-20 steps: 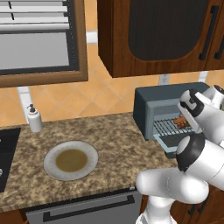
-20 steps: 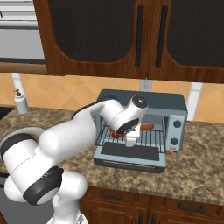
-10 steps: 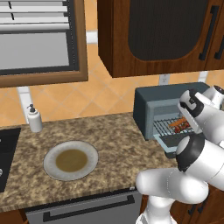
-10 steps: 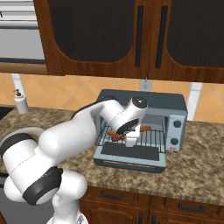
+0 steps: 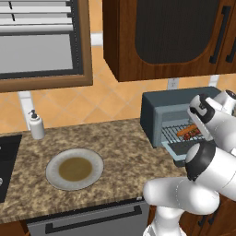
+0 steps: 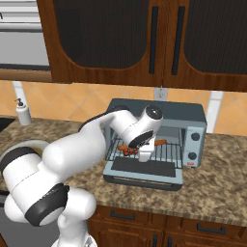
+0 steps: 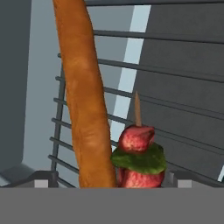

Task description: Pick up the kebab skewer and baguette bread, and place them inside the toaster oven. Close the toaster oven door and start by setting the timer.

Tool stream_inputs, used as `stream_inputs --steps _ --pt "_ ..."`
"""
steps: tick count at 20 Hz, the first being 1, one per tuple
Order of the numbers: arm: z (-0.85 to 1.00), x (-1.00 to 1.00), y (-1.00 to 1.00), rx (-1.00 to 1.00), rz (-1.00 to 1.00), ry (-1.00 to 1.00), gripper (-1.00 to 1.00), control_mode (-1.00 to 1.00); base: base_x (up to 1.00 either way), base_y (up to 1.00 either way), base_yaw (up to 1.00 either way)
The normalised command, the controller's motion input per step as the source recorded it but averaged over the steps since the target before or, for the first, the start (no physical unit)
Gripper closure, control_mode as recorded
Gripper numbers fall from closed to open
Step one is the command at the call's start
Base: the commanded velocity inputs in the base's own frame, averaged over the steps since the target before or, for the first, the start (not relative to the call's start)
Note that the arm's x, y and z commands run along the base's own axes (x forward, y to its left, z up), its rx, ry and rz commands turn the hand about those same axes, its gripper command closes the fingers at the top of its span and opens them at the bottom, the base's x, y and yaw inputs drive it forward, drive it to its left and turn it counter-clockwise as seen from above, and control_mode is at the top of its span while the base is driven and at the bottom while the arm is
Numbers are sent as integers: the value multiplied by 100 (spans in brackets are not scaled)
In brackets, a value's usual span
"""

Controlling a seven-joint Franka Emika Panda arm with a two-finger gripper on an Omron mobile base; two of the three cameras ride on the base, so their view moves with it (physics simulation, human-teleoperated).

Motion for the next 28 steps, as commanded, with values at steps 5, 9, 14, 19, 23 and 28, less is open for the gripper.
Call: stream_inputs --steps 5,9,14,19,23,28 --pt "18 -3 -15 0 -2 0 -100 -100 0 0 0" --pt "11 -11 -35 0 0 0 -100 -100 0 0 0" --pt "0 -71 -43 -10 5 -5 -100 -100 0 0 0" --pt "0 -81 -3 -25 15 -12 -100 -100 0 0 0" --pt "0 -50 26 -32 22 -12 -100 -100 0 0 0" --pt "-11 -16 38 -32 23 -17 -100 -100 0 0 0"
